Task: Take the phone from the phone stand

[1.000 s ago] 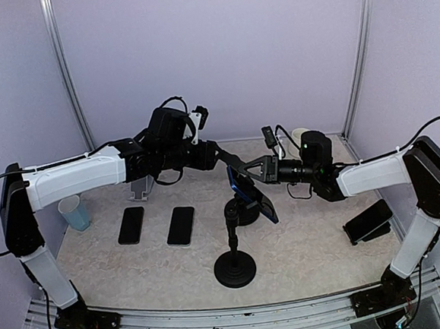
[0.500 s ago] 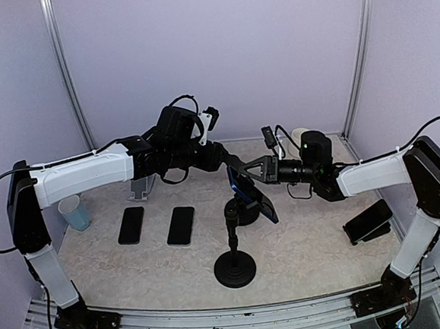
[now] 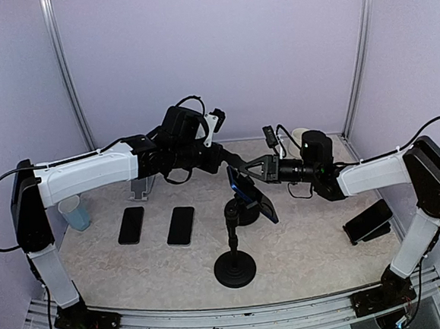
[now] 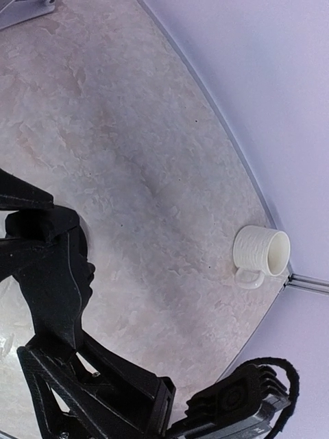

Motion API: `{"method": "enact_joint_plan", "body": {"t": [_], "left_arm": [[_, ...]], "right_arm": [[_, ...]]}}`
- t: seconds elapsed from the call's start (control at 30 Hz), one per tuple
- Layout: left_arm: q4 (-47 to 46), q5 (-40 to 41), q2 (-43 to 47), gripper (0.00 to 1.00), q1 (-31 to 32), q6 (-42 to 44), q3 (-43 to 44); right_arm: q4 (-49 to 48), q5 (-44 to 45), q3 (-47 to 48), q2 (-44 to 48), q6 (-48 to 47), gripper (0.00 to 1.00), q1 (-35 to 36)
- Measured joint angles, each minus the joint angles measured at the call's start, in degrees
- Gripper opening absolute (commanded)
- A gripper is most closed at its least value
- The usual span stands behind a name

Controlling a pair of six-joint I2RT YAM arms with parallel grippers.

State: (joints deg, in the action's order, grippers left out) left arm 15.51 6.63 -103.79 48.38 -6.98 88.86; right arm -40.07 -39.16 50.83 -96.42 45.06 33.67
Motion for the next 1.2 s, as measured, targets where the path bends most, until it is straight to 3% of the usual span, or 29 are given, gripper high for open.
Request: {"method": "enact_joint_plan", "body": {"t": [0.1,0.33,0.67,0.8,1.2], "left_arm": [[0.52,0.13,-0.31,0.0,-0.02,0.85,0.59],[1.11,0.7,-1.49,0.0,-0.02,1.46,2.4],[0.31,1.2,-1.81,0.0,-2.25,-0.39,2.58],[-0.02,1.07,-2.12,0.0,-3.06,-0.9,2.97],[0.46,1.38,-2.62,0.0,-8.26,-2.23,4.17]], "right_arm": [[-0.02,0.13,0.0,0.0,0.04,0.09,-0.09],[0.0,0.17,0.0,0.02,0.07,0.5,-0.46],[1.31,0.24,-0.24,1.95,-0.87,0.94,-1.03],[1.7,0.37,-0.55,3.34,-1.25,1.0,-1.36],[3.52,0.35,-1.09,4.31,-1.95,1.0,-1.99]]}}
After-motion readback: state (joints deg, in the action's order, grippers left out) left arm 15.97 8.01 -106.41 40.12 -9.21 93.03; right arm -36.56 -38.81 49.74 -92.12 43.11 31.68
